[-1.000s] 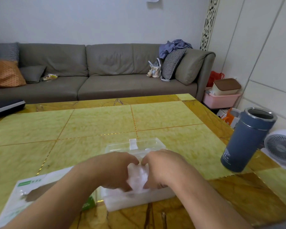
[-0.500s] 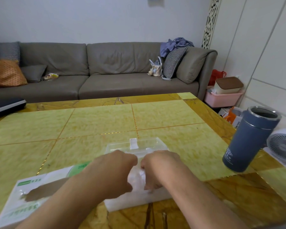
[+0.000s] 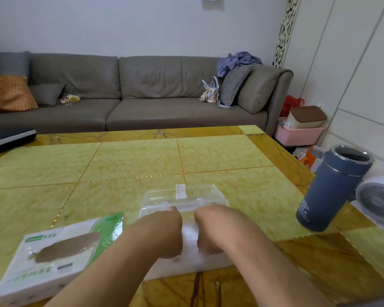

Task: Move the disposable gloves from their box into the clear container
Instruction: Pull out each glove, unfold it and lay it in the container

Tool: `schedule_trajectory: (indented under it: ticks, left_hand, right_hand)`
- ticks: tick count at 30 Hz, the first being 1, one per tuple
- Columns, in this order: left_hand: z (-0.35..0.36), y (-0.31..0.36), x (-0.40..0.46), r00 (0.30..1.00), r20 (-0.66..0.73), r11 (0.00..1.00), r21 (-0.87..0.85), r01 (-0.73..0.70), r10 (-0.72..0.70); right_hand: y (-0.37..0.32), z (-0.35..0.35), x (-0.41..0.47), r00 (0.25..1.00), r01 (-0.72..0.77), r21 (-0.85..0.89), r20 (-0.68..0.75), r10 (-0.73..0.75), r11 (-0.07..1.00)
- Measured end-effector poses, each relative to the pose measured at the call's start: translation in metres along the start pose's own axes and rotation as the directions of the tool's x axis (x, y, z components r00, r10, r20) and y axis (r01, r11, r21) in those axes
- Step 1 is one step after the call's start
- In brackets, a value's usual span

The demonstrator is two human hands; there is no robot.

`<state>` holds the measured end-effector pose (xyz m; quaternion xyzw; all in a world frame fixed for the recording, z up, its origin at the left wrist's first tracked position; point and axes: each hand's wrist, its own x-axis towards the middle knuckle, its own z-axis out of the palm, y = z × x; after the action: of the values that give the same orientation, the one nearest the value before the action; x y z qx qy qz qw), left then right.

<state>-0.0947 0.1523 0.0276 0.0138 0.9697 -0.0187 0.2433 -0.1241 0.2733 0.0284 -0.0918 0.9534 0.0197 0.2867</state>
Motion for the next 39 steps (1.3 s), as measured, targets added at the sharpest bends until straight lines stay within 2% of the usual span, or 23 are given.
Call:
schedule_trajectory:
  ticks: [2,5,8,13,16,19,21,23,25,27,29,31,34,36,39]
  left_hand:
    - [-0.003,0.002,0.003,0.997,0.074,1.0,0.029,0.002,-0.004]
    - [-0.005,0.0,0.004,0.995,0.097,0.997,0.069,-0.016,0.009]
    - [-0.002,-0.008,0.006,0.999,0.042,0.999,0.0,-0.033,0.033]
    - [-0.008,-0.02,-0.002,0.994,-0.068,0.994,-0.046,-0.094,0.091]
    - [-0.006,-0.024,-0.018,0.973,-0.19,0.99,-0.034,-0.14,0.131]
    - [0.003,-0.03,-0.038,0.902,-0.393,0.982,0.022,-0.186,0.179]
    - [0.006,-0.04,-0.05,0.85,-0.496,0.968,-0.068,-0.24,0.176]
    - [0.008,-0.06,-0.053,0.818,-0.565,0.938,-0.213,-0.274,0.11]
    - [0.008,-0.091,-0.052,0.8,-0.598,0.929,-0.318,-0.189,-0.042]
    - [0.014,-0.122,-0.052,0.8,-0.564,0.912,-0.407,-0.055,-0.204]
    - [0.026,-0.147,-0.054,0.824,-0.493,0.885,-0.466,0.022,-0.28]
    - [0.041,-0.158,-0.054,0.873,-0.409,0.89,-0.451,0.061,-0.267]
    - [0.061,-0.165,-0.049,0.945,-0.289,0.953,-0.297,0.063,-0.152]
    - [0.069,-0.168,-0.043,0.946,-0.3,0.965,-0.258,0.042,-0.121]
    - [0.073,-0.171,-0.042,0.972,-0.212,0.971,-0.234,0.05,-0.101]
  right_hand:
    - [0.002,0.0,-0.002,1.0,-0.002,0.006,-0.02,0.002,1.0]
    - [0.0,0.001,-0.005,0.999,-0.034,-0.001,0.0,0.034,0.999]
    - [-0.003,0.003,-0.001,0.998,-0.067,0.056,0.004,0.067,0.996]
    - [-0.001,0.011,-0.001,0.987,-0.05,0.149,-0.144,0.071,0.988]
    - [-0.002,0.013,-0.011,0.972,-0.017,0.146,-0.229,0.05,0.989]
    - [-0.003,0.016,-0.027,0.926,0.023,0.149,-0.376,0.035,0.989]
    - [-0.004,0.015,-0.039,0.886,0.044,0.139,-0.463,0.026,0.989]
    - [-0.008,0.013,-0.047,0.829,0.068,0.135,-0.558,0.019,0.988]
    - [-0.018,0.014,-0.048,0.769,0.136,0.143,-0.639,-0.013,0.98]
    - [-0.033,0.021,-0.049,0.707,0.274,0.122,-0.698,-0.114,0.954]
    - [-0.053,0.031,-0.051,0.643,0.426,0.046,-0.717,-0.267,0.903]
    - [-0.072,0.041,-0.051,0.605,0.534,-0.051,-0.674,-0.424,0.844]
    - [-0.1,0.054,-0.043,0.632,0.579,-0.197,-0.505,-0.588,0.791]
    - [-0.112,0.057,-0.04,0.657,0.576,-0.26,-0.418,-0.628,0.775]
    - [-0.121,0.059,-0.035,0.655,0.575,-0.286,-0.4,-0.641,0.766]
